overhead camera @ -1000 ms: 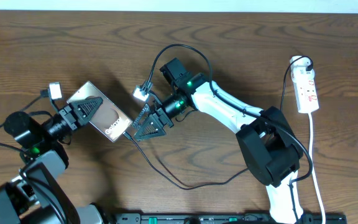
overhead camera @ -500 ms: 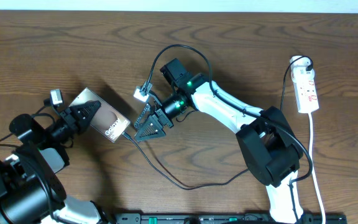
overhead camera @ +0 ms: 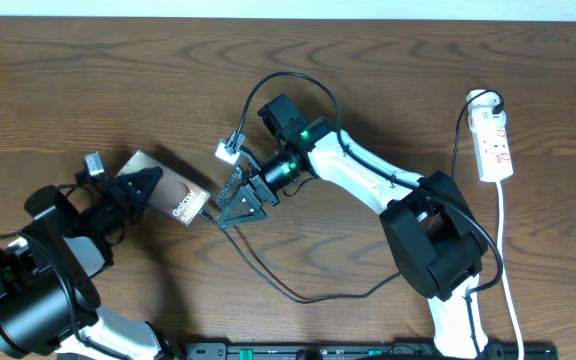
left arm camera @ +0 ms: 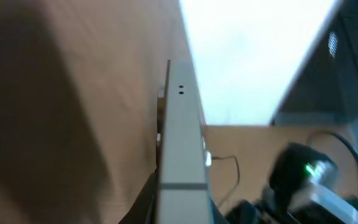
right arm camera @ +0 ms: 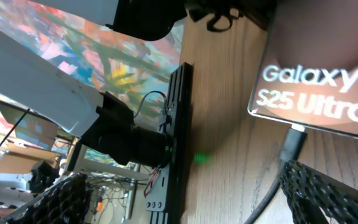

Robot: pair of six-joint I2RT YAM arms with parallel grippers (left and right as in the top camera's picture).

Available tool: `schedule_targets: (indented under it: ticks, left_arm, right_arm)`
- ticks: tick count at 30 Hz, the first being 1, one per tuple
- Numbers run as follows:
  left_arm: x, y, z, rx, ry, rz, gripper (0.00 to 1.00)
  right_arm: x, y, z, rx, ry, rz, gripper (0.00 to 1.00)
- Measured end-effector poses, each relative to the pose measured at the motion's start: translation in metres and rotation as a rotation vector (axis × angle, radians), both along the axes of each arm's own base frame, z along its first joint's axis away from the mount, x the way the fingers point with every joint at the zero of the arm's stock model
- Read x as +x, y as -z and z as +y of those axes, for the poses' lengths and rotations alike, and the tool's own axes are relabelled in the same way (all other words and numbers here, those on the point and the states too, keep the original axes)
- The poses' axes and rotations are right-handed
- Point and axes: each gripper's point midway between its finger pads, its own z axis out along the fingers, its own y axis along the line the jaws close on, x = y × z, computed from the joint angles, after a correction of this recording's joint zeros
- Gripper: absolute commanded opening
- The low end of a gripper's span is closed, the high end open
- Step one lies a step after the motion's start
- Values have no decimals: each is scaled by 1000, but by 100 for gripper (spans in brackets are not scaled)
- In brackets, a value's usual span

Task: Plug charger to phone and switch on socket

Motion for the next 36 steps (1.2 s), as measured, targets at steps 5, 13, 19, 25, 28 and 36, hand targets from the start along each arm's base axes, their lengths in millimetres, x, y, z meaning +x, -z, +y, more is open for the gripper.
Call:
schedule_targets:
  ticks: [5, 13, 19, 25, 28, 36]
  left_arm:
    - [-10, 47, 6, -21, -118, 259, 8]
    - [-24, 77, 11, 37, -175, 422, 7]
    - [-24, 77, 12, 49, -172, 416, 9]
    - [-24, 77, 12, 52, -169, 412, 29]
    - [-21, 71, 12, 50, -161, 393, 40]
    - [-18, 61, 10, 42, -141, 357, 62]
  right_arm:
    - [0, 0, 0, -1, 0, 0, 98]
    - [0, 0, 0, -1, 1, -1, 98]
    - [1, 3, 0, -14, 6, -10, 99]
    - [1, 4, 0, -19, 7, -14, 99]
    - [1, 4, 1, -21, 6, -16, 99]
    - [0, 5, 1, -26, 6, -20, 99]
